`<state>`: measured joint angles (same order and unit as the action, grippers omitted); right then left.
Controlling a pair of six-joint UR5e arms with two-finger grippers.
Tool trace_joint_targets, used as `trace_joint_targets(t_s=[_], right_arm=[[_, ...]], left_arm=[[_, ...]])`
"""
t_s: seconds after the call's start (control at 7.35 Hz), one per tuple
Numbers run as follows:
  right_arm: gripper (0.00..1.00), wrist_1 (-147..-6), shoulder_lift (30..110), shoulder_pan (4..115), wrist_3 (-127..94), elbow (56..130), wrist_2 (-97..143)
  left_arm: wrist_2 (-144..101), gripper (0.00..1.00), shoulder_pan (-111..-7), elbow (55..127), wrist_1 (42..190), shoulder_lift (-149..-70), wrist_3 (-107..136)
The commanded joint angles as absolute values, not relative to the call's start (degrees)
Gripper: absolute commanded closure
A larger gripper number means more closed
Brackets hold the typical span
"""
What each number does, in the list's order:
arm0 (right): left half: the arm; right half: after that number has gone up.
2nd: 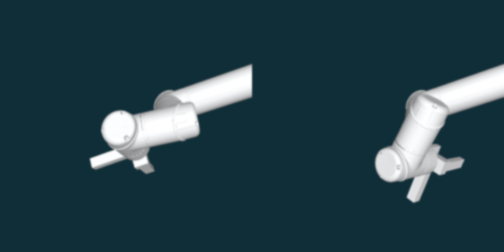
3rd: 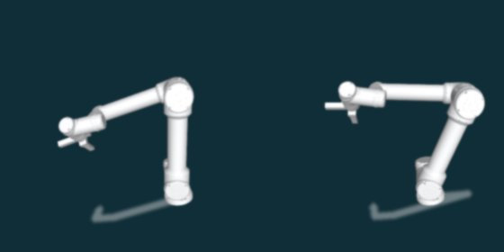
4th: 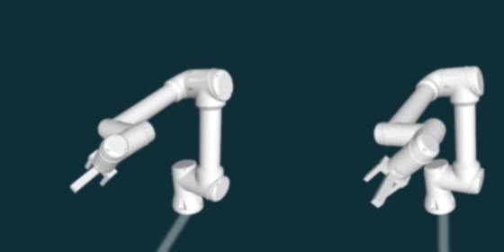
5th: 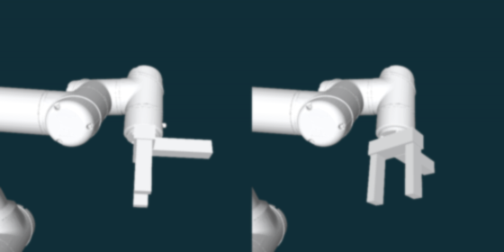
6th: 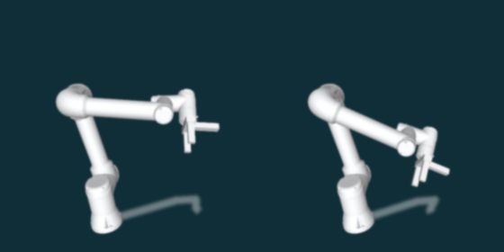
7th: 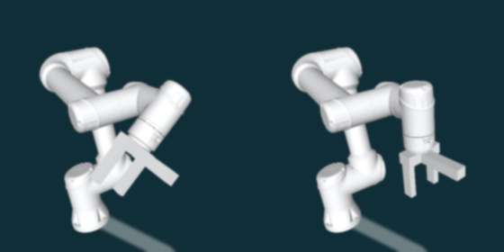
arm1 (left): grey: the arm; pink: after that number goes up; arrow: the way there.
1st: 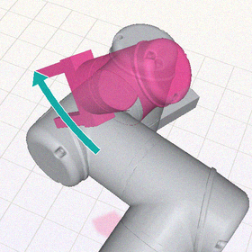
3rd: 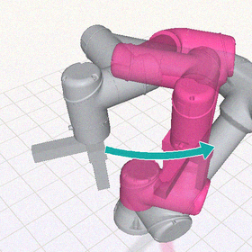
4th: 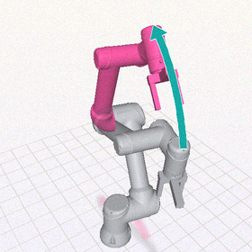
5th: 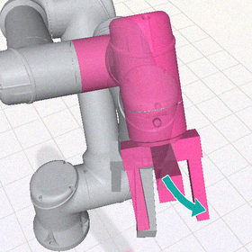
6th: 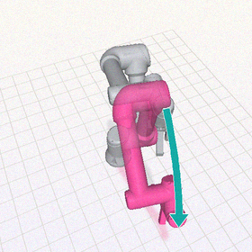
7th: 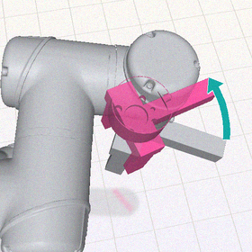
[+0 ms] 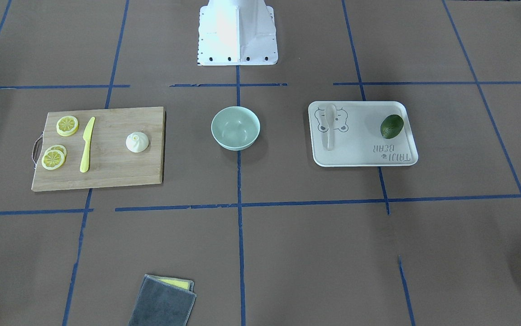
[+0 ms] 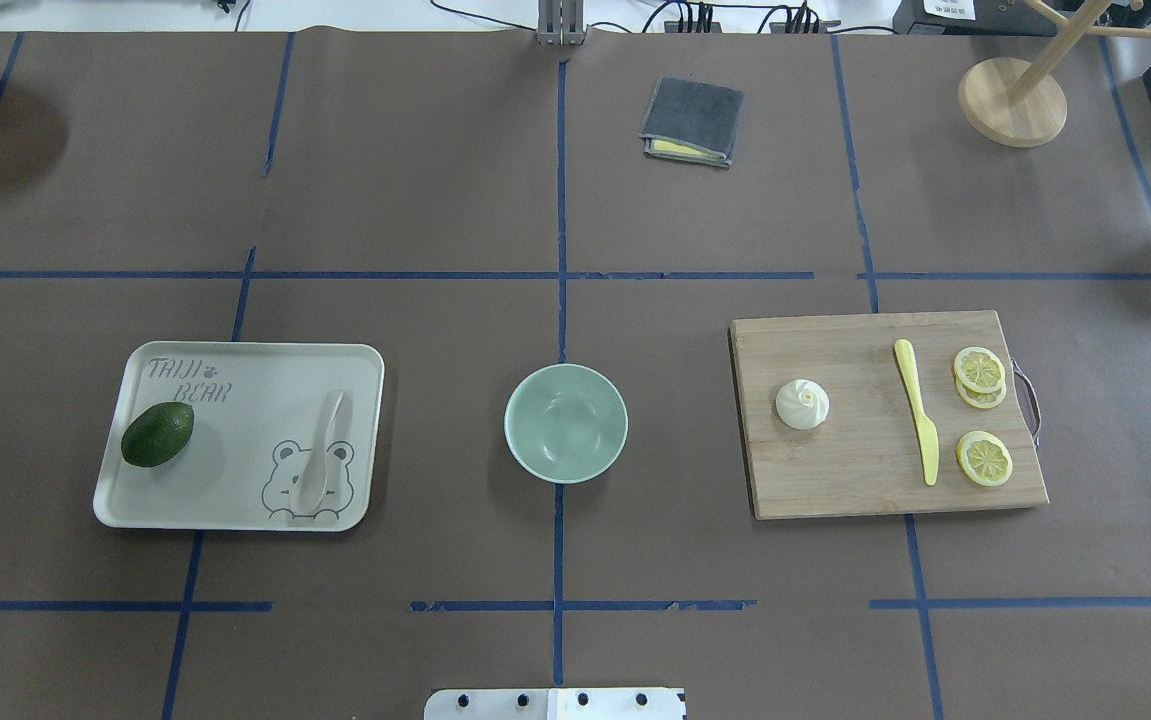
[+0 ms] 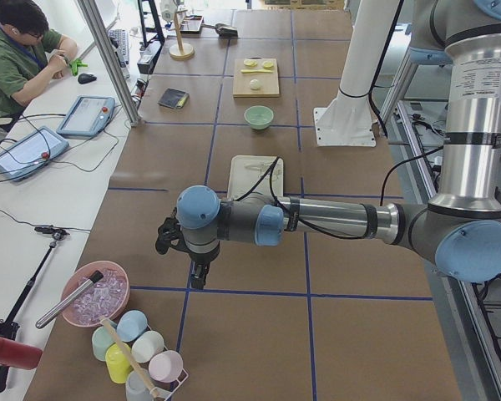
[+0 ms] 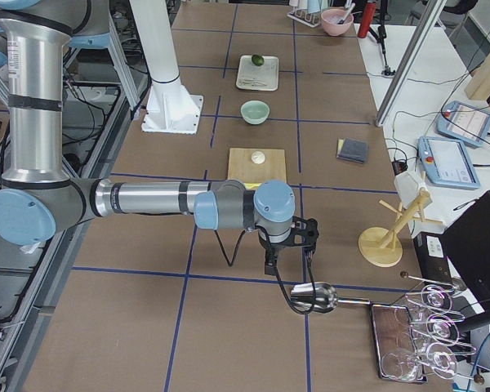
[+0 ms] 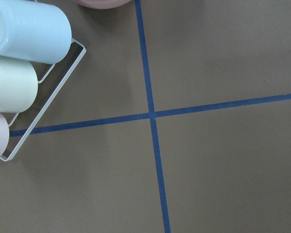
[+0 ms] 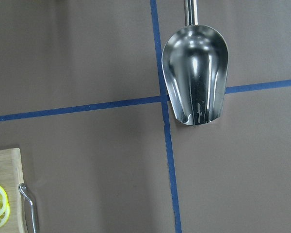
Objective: Put spoon and bun in bowl
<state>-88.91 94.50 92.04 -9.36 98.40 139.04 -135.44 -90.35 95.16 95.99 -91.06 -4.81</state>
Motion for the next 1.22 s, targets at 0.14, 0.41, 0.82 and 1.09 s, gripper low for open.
trace_joint_targets(t_s=[0.14,0.41,0.82,1.09], right_arm=[[0.0,-88.86,92.3,91.93,-9.67,99.57,139.48],[0.0,-88.94,91.32,91.76,-10.19,100.37,140.01],[0.0,-87.54,90.88,88.69,-12.64,101.69,140.19],[0.0,-87.54,87.39,85.09,-17.47,101.78,140.18]], left_arm=[[-132.28,0.0,-82.91,102.55,104.1,-92.02,7.85],[-127.48,0.0,-72.48,105.8,106.26,-95.68,23.63],[-123.6,0.0,-58.23,105.91,106.35,-103.69,46.6],[-116.75,0.0,-50.31,105.82,106.35,-106.17,56.75]])
